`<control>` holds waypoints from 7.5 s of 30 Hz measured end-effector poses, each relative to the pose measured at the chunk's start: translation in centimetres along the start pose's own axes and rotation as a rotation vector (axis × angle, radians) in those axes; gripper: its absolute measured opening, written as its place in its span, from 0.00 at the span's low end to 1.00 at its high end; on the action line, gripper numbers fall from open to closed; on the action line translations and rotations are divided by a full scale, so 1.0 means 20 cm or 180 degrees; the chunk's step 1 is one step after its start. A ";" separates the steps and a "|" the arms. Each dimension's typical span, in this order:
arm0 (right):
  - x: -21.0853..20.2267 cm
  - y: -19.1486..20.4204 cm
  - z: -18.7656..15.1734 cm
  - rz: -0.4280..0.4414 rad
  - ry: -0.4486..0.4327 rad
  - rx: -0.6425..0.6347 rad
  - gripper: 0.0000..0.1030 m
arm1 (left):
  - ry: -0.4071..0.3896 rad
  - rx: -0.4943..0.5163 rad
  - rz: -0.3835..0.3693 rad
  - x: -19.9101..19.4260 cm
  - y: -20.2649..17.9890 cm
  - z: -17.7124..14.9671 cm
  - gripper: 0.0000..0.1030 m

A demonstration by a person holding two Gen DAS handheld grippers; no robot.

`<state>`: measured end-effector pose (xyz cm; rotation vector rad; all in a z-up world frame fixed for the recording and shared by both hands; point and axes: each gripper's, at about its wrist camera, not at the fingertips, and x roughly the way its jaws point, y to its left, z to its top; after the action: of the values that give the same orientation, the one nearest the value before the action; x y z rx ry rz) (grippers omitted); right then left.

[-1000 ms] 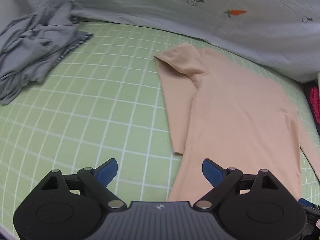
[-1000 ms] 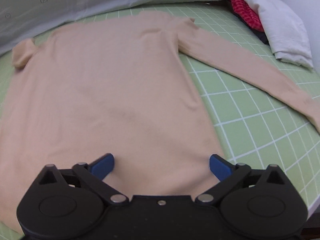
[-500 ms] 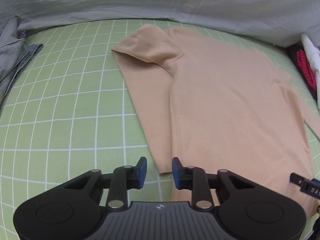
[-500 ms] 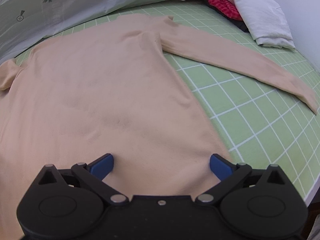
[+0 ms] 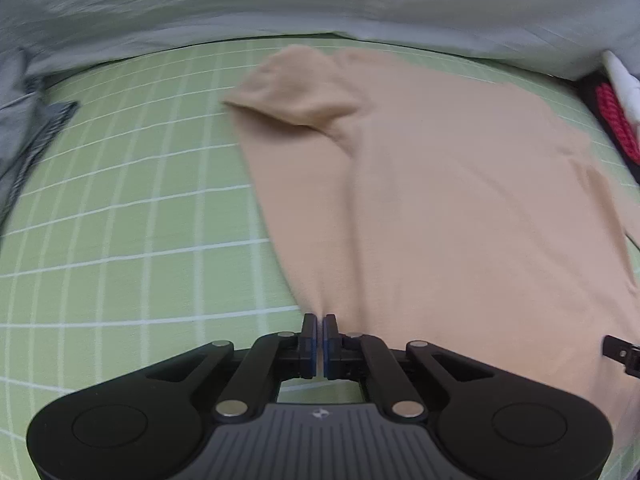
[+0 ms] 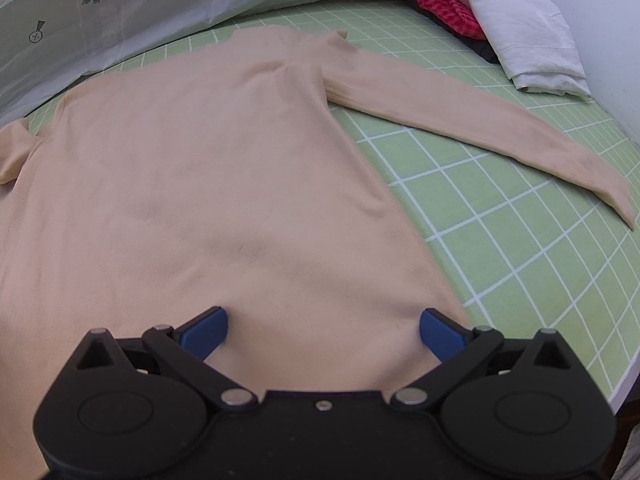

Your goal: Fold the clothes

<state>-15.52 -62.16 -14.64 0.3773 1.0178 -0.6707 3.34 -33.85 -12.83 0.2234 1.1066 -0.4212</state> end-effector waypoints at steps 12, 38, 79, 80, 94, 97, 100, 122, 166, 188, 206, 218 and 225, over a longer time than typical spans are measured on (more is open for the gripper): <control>0.00 0.01 0.00 -0.0003 0.0014 0.0000 1.00 | -0.0015 -0.0977 0.0990 -0.15 0.81 -0.10 0.06; 0.00 0.04 -0.01 -0.0104 0.0024 0.0103 1.00 | -0.0097 -0.0885 0.0672 -0.12 0.85 -0.01 0.09; 0.01 0.05 0.00 -0.0124 0.0017 0.0153 1.00 | -0.0465 -0.2664 0.0526 -0.34 1.25 -0.38 0.60; 0.01 0.05 0.00 -0.0123 0.0016 0.0156 1.00 | -0.0376 -0.2546 0.0589 -0.32 1.24 -0.36 0.60; 0.00 0.04 -0.01 -0.0131 -0.0004 0.0176 1.00 | -0.0082 -0.2123 0.0861 -0.25 1.17 -0.31 0.08; 0.00 0.04 -0.01 -0.0119 -0.0025 0.0177 1.00 | -0.0084 -0.2011 0.0923 -0.27 1.17 -0.30 0.14; 0.00 0.04 -0.02 -0.0103 -0.0047 0.0160 1.00 | -0.0132 -0.1870 0.1029 -0.31 1.13 -0.27 0.30; -0.12 -0.46 -0.16 0.0629 -0.0098 -0.0396 0.66 | 0.0298 -0.0902 -0.0119 -0.29 -0.15 -0.59 0.35; 0.35 -1.65 0.56 -0.0003 -0.0340 0.0544 0.83 | -0.0426 -0.1387 0.0665 -0.77 -0.99 -0.52 0.72; 0.15 -1.61 0.37 -0.0204 -0.0179 0.0531 0.33 | -0.0555 -0.1397 0.0494 -0.78 -0.81 -0.47 0.74; -0.09 -0.29 0.16 0.0531 -0.0204 -0.0470 0.99 | -0.0552 -0.2123 0.0752 -0.77 0.31 -0.57 0.87; -0.12 0.28 0.08 0.0282 -0.0051 -0.0803 0.99 | -0.0134 -0.2236 0.0943 -0.41 0.95 -0.41 0.87; -0.13 0.31 0.03 0.0034 0.0129 -0.0712 0.99 | -0.0073 -0.2236 0.1073 -0.32 1.08 -0.36 0.81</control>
<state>-11.96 -57.03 -12.21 0.2012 1.1162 -0.5346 4.43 -10.26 -11.03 -0.2152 1.1065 0.2735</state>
